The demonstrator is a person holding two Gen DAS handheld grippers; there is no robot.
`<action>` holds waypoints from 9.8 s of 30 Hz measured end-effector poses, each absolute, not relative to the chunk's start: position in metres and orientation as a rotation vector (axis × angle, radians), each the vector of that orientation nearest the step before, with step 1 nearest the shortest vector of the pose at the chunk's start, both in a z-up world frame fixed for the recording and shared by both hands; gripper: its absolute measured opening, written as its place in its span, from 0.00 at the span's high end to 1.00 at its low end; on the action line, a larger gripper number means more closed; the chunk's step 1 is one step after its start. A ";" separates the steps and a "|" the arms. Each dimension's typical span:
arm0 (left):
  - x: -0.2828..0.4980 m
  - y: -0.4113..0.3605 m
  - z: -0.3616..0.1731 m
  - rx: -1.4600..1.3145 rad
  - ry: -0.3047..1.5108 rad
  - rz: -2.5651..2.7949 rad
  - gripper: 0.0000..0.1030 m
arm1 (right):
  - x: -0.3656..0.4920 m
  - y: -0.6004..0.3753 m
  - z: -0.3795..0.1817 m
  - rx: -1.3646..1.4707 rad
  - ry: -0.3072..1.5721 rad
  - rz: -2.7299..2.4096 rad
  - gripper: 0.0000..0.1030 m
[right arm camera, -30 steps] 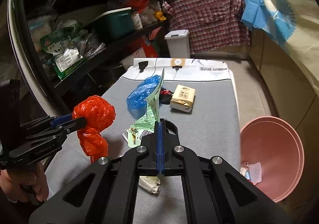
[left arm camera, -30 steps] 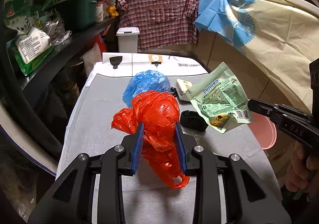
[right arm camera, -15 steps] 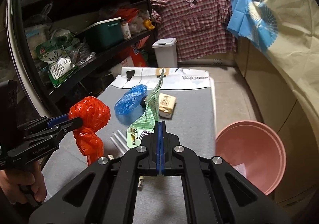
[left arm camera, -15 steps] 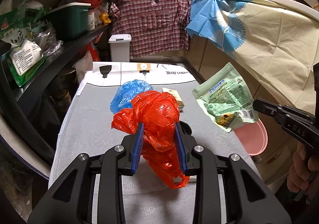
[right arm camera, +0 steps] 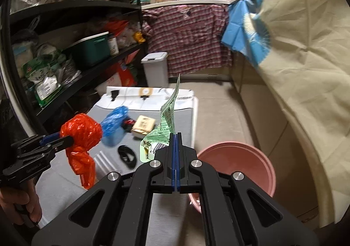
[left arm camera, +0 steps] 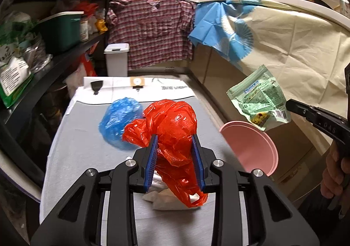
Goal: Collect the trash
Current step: 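Carry the red bag and green packet over the pink bucket and open both grippers, then move the left gripper to the blue plastic bag while the right moves to the tissue pack, then grasp the blue plastic bag with the left gripper while the right grasps the tissue pack, then carry the blue bag and tissue pack over the pink bucket and open both grippers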
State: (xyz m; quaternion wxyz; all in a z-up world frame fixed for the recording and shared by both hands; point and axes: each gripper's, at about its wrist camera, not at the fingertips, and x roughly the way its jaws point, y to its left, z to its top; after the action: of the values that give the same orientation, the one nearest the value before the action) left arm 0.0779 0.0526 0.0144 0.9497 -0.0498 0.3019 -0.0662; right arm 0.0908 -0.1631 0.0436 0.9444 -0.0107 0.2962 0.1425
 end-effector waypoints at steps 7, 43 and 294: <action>0.085 0.022 0.017 -0.085 0.609 -0.186 0.71 | 0.098 -0.209 0.057 0.007 0.584 0.209 1.00; 0.173 -0.124 -0.031 0.000 0.696 -0.408 0.71 | 0.147 -0.295 -0.008 0.104 0.703 0.039 1.00; 0.182 -0.114 -0.037 0.052 0.826 -0.480 0.77 | 0.192 -0.272 -0.047 0.021 0.881 0.039 0.36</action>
State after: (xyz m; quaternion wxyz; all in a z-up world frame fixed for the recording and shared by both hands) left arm 0.1824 -0.1141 -0.0374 0.8878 0.0250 0.3973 -0.2309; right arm 0.1922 -0.2723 -0.0474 0.9043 0.0103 0.4263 0.0188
